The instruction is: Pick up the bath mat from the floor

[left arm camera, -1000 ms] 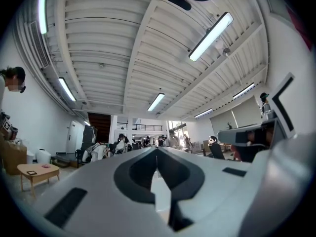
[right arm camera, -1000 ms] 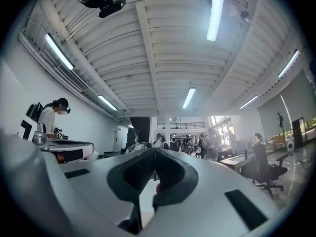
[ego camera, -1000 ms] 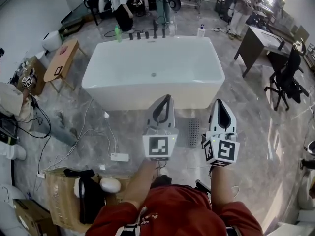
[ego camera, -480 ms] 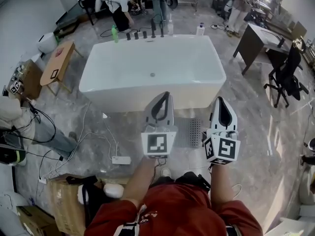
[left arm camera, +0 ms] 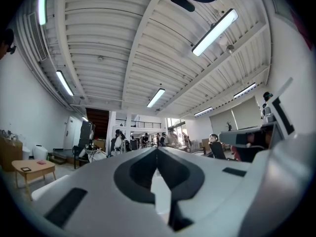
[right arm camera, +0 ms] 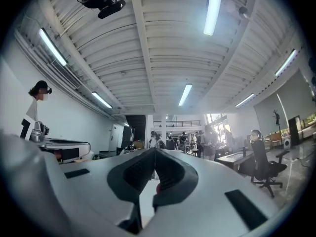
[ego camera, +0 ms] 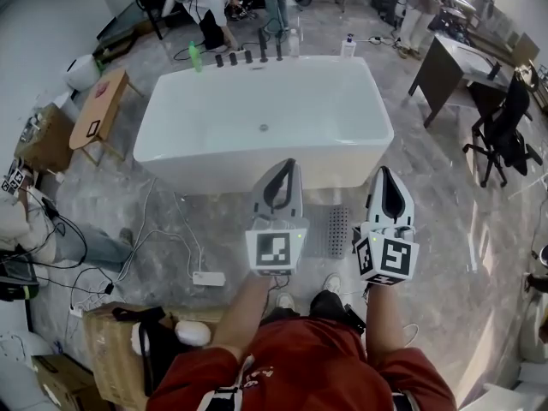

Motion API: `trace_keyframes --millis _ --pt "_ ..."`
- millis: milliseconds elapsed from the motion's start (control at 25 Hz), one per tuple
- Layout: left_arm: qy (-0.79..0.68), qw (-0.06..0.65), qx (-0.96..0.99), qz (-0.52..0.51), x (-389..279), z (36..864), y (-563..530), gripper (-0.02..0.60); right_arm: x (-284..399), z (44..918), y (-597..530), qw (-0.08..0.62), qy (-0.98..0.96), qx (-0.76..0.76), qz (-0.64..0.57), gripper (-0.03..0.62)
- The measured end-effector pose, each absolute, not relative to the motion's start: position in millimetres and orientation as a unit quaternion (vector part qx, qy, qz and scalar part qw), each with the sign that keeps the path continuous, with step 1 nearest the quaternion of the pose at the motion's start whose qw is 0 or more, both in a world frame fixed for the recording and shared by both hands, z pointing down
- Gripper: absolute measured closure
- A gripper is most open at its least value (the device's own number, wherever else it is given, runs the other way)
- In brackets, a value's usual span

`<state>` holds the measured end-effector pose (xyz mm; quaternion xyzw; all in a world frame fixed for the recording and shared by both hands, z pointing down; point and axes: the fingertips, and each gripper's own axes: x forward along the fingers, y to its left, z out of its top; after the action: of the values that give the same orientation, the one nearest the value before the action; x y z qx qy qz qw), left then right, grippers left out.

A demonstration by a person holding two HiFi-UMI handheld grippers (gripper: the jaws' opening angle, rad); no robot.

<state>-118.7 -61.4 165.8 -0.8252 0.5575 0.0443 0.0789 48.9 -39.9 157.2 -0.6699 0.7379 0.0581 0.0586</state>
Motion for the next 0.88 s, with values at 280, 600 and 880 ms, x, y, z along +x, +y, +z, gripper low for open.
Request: trace_keyframes --millis 280,600,880 --pt "0.567 0.096 -0.817 0.032 -78 161 -95 0.567 96 157 -81 0.070 0.745 -0.661 0.048 0.582" --pt "0.580 0.100 -0.808 0.022 -26 168 -127 0.566 147 165 -119 0.072 0.754 -0.652 0.044 0.582" --pt "0.593 0.101 -0.799 0.009 2 174 -144 0.566 179 171 -143 0.073 0.766 -0.638 0.034 0.582"
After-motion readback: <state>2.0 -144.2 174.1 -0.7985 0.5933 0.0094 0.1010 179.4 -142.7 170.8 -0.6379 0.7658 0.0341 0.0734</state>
